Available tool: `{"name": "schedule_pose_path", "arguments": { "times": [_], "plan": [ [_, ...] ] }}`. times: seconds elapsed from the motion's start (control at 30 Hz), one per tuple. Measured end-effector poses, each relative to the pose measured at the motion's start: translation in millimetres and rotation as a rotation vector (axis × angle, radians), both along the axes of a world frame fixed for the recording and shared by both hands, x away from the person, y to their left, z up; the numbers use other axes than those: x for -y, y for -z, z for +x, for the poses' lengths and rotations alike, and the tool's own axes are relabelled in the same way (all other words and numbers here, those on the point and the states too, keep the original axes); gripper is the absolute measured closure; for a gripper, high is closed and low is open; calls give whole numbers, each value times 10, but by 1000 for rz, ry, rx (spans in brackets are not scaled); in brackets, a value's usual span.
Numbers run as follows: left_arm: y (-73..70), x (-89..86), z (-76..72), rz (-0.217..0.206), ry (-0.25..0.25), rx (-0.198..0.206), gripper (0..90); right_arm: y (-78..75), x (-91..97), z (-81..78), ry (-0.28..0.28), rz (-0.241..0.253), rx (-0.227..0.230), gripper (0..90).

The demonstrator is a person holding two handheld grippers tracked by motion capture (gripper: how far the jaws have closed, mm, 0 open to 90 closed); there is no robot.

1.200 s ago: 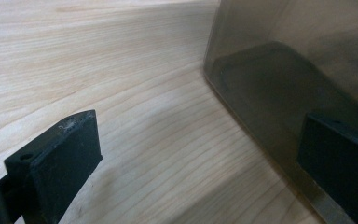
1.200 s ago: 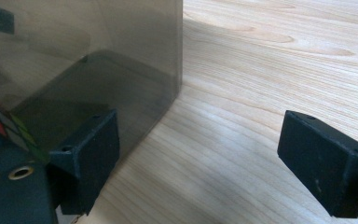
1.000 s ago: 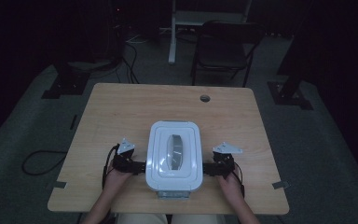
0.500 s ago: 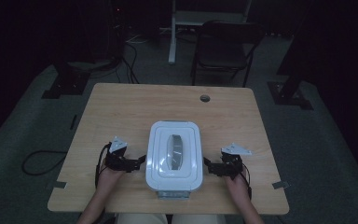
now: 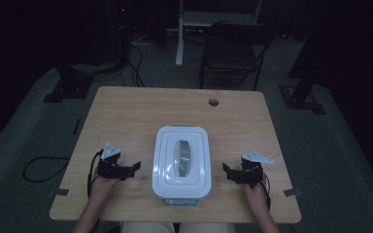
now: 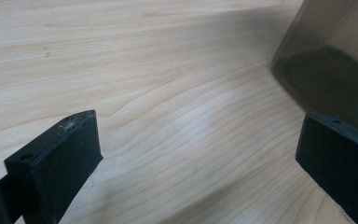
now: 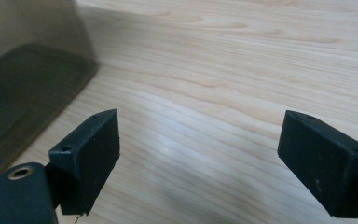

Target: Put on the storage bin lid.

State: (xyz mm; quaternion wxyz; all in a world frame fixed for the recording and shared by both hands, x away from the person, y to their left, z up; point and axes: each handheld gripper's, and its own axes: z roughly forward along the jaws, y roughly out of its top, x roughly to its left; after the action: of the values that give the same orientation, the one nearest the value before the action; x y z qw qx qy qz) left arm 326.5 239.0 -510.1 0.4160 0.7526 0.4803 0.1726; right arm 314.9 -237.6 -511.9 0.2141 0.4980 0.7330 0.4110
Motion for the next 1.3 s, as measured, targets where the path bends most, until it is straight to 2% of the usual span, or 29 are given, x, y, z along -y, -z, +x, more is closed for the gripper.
{"name": "schedule_pose_path", "arguments": {
  "times": [0.47, 0.6, 0.83, 1.0, 1.1, 1.2, 1.23, 1.3],
  "plan": [
    [-1, -379, -150, 12, -109, 3, 8, -3, 355, -79, 118, -21, 16, 127],
    [8, -469, -204, 41, -149, -3, 7, 22, 461, -118, 152, -32, 13, 127],
    [17, -618, -302, 74, -239, -11, 8, 71, 607, -169, 213, -58, -11, 127],
    [44, -699, -381, 86, -323, -25, 8, 103, 675, -194, 273, -63, -30, 127],
    [49, -724, -415, 114, -383, -35, 7, 108, 697, -208, 316, -81, -36, 127],
    [53, -748, -426, 134, -401, -49, 7, 121, 719, -207, 324, -73, -43, 127],
    [53, -759, -429, 140, -408, -56, 7, 137, 738, -195, 323, -66, -64, 127],
    [61, -785, -438, 146, -426, -68, 7, 137, 748, -192, 333, -61, -69, 128]
  ]
}}
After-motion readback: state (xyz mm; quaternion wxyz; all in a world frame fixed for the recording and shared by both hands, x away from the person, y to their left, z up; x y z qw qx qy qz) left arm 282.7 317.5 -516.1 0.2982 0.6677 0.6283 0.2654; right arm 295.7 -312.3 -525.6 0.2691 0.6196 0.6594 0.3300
